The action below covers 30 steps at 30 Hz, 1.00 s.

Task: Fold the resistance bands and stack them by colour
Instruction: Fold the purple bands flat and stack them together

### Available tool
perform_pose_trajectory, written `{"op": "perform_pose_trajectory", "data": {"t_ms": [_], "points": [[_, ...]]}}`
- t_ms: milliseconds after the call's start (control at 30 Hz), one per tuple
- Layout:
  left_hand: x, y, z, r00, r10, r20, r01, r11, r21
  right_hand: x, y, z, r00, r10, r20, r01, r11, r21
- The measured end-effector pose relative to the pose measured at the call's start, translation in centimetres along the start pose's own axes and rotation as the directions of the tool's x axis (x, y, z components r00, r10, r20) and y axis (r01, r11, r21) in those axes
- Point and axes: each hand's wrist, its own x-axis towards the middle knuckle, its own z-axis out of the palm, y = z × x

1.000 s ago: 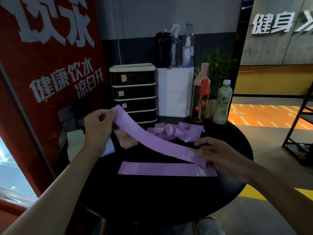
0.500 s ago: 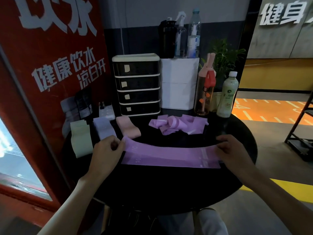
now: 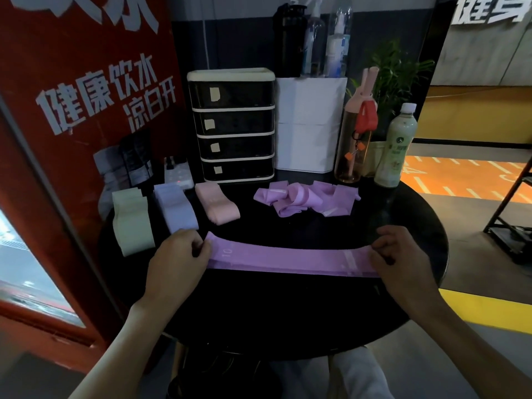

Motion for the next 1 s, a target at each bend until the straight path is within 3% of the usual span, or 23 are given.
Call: {"op": "perform_pose_trajectory", "data": {"t_ms": [733, 1000], "points": [[-0.26, -0.21, 0.43, 0.995, 0.031, 0.099, -0.046, 0.986, 0.157, -0.24, 0.43, 0.23, 0.996, -0.086, -0.012, 0.083, 0.985, -0.149], [-0.29, -0.21, 0.40, 0.994, 0.017, 0.111, -0.033, 0.989, 0.143, -0.38, 0.63, 0.56, 0.981, -0.170, 0.089, 0.189, 0.934, -0.303]]}}
